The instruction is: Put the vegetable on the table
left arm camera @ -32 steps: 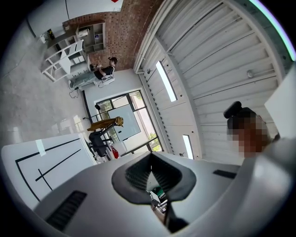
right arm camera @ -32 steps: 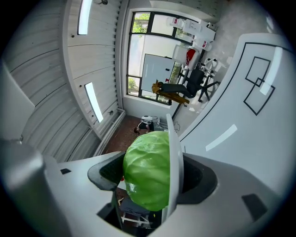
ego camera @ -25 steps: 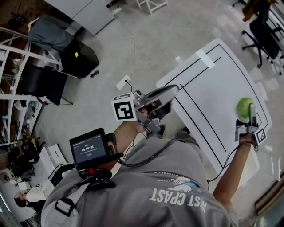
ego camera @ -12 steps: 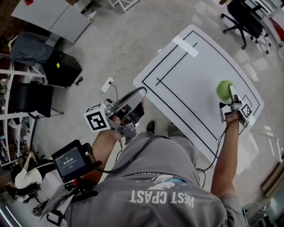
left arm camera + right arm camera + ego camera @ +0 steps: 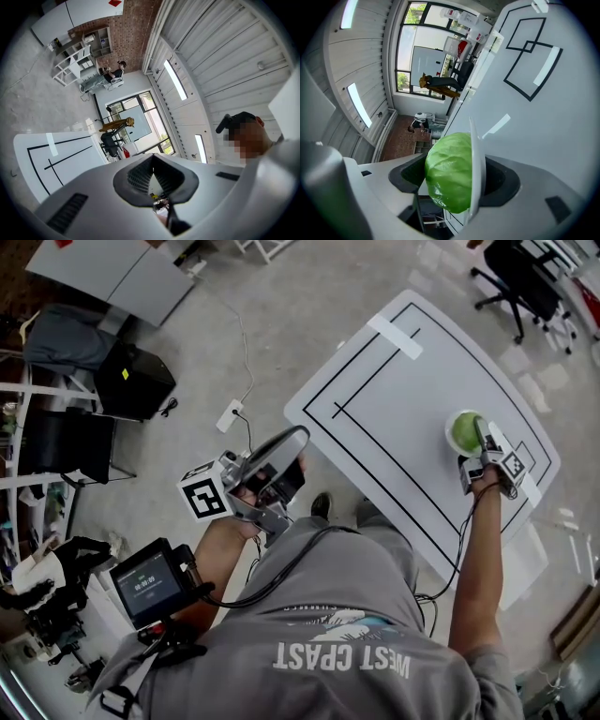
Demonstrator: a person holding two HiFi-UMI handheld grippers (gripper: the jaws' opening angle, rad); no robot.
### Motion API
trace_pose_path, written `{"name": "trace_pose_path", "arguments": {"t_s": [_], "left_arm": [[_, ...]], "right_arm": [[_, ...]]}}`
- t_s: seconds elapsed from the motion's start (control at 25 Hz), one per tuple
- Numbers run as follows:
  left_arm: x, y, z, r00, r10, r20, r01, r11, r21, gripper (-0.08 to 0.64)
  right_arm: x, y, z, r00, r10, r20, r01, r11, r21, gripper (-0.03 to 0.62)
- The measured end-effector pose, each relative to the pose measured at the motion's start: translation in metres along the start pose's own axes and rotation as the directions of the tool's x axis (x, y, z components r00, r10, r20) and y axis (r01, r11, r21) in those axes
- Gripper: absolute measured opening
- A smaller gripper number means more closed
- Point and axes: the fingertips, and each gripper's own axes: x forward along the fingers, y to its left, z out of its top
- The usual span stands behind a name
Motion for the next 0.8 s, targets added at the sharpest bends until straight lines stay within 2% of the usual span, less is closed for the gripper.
{"name": "trace_pose_path", "arguments": {"t_s": [0.28,0.52,0.68,0.8], "left_arm": [[0.011,-0.006,0.008,1.000,-0.002,0.018,0.002,1.000,-0.008,0.006],[0.005,-0.009,0.009,0.999,-0.021,0.025,0.021,1.000,-0.013,0.006],[-0.004,-0.008,0.008,0.999,-0.037,0.031,0.038,0.999,-0.015,0.006],[-0.011,-0.005,0.005,0.999,-0.044,0.033,0.044,0.999,-0.017,0.006]], "right_arm": [[-0.003,0.001,0.006,0.996,-0.081,-0.033,0.080,0.997,-0.009,0.313],[-0.003,-0.002,-0.005,0.985,-0.136,-0.108,0.123,0.985,-0.117,0.313],[-0.005,-0.015,-0.010,0.976,-0.185,-0.112,0.167,0.974,-0.152,0.313],[-0.010,-0.026,-0.013,0.963,-0.248,-0.106,0.222,0.952,-0.211,0.318]]}}
